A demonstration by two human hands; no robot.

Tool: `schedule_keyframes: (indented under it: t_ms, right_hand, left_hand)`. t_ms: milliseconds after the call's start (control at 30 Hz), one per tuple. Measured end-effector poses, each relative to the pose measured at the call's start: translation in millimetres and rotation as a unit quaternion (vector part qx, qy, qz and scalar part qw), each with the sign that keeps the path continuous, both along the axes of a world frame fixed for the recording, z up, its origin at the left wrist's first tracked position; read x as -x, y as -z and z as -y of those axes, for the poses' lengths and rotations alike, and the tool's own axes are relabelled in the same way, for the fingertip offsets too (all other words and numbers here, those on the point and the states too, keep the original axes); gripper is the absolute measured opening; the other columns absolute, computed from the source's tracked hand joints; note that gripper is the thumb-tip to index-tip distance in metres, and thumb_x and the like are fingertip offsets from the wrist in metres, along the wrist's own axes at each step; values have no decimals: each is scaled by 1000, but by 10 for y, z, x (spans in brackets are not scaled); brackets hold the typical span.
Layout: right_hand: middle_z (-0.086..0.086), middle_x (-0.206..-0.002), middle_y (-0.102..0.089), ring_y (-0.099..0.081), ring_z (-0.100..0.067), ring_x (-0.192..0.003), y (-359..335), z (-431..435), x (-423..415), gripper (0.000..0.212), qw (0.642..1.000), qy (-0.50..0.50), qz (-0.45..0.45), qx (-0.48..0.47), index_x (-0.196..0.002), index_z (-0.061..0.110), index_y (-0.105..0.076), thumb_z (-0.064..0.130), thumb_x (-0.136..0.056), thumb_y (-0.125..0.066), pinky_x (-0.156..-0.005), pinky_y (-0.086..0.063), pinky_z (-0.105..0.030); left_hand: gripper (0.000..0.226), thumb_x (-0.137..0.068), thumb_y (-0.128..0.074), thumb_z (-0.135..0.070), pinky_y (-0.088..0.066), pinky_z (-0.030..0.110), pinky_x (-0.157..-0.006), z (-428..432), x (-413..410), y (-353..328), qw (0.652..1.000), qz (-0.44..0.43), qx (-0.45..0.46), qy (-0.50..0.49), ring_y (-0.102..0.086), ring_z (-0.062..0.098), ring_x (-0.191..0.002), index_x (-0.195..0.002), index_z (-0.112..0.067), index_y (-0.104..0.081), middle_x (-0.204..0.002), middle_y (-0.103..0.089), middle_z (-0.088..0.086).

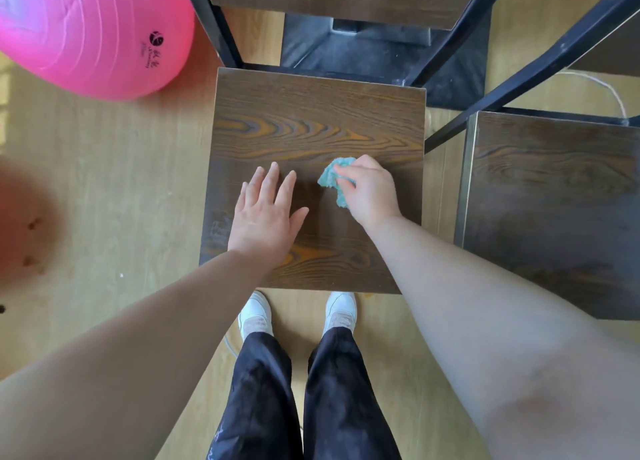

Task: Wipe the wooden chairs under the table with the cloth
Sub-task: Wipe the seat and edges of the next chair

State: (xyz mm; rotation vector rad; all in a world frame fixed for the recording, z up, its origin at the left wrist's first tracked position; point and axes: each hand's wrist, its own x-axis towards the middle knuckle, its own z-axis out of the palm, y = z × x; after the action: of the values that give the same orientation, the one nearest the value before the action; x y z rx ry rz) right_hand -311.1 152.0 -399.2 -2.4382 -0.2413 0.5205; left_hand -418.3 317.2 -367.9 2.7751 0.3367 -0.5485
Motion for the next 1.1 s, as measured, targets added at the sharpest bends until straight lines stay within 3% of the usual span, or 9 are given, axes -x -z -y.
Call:
schedule_keyframes:
  t_ms: [167,233,367,500,667,767,867,1000,1100]
  right_hand:
    - [-2,-105,-59,-57,-21,-99,32,0,427,24,995,-97,25,0,-115,16,-72,16,-93,-62,-88,-48,-29]
    - [0,-101,-58,-56,-20,-94,52,16,687,22,992,-123,16,-3,-113,19,-73,19,-94,-62,-82,-46,-26]
    - [2,-95,-57,-56,-15,-90,15,88,1281,11,992,-113,-41,-45,-100,16,-71,22,-94,-64,-78,-47,-25]
    - [0,-100,-60,-58,-17,-98,-30,170,1607,15,989,-136,-38,-34,-107,14,-72,18,-94,-65,-87,-52,-30]
    - [1,-99,-61,-60,-15,-94,-85,193,1661,12,989,-129,-65,-31,-102,14,-70,20,-94,-63,-83,-54,-33]
    - [-5,-97,-62,-60,-18,-90,-144,296,1508,19,994,-86,-34,-56,-106,10,-75,9,-91,-64,-79,-48,-22]
    - [-1,-94,-60,-60,-15,-85,-193,461,1114,20,997,50,-25,-60,-104,13,-77,9,-89,-65,-72,-39,-7]
    - [3,-107,-61,-60,-10,-97,-202,726,290,25,970,242,-10,-31,-114,22,-72,21,-93,-61,-87,-47,-20]
    - [5,-111,-61,-61,-10,-100,-216,774,-210,25,965,261,12,-36,-115,23,-72,23,-92,-62,-87,-49,-20]
  left_hand:
    - [64,-103,-33,-50,-11,47,-123,-34,191,-32,1000,-3,1,-16,-5,29,-152,-157,-19,-21,-165,-14,9]
    - [64,-103,-32,-50,-10,47,-123,-42,257,-42,1000,-6,2,-18,-4,29,-152,-157,-20,-19,-165,-12,9]
    - [63,-103,-33,-49,-11,46,-123,-24,391,-75,1000,-7,-1,-21,-4,29,-152,-157,-20,-19,-165,-12,9]
    - [62,-104,-33,-48,-11,48,-123,10,557,-103,1000,-9,-2,-16,-4,30,-152,-157,-19,-19,-165,-12,9]
    - [62,-104,-31,-49,-9,47,-124,35,694,-133,1000,-17,1,-21,-2,30,-152,-157,-20,-17,-166,-9,9]
    - [62,-104,-30,-50,-8,46,-124,55,719,-111,1000,-17,2,-18,-1,29,-153,-157,-20,-17,-166,-8,9]
    - [63,-104,-31,-50,-6,46,-124,85,668,-54,1000,-22,6,-18,0,29,-153,-157,-20,-16,-166,-7,9]
    - [63,-104,-32,-49,-8,47,-124,145,490,-11,1000,-5,4,-13,-2,30,-152,-157,-20,-18,-166,-10,9]
    - [63,-103,-32,-50,-10,47,-124,195,297,-14,1000,5,3,-8,-3,29,-152,-157,-20,-19,-165,-11,9]
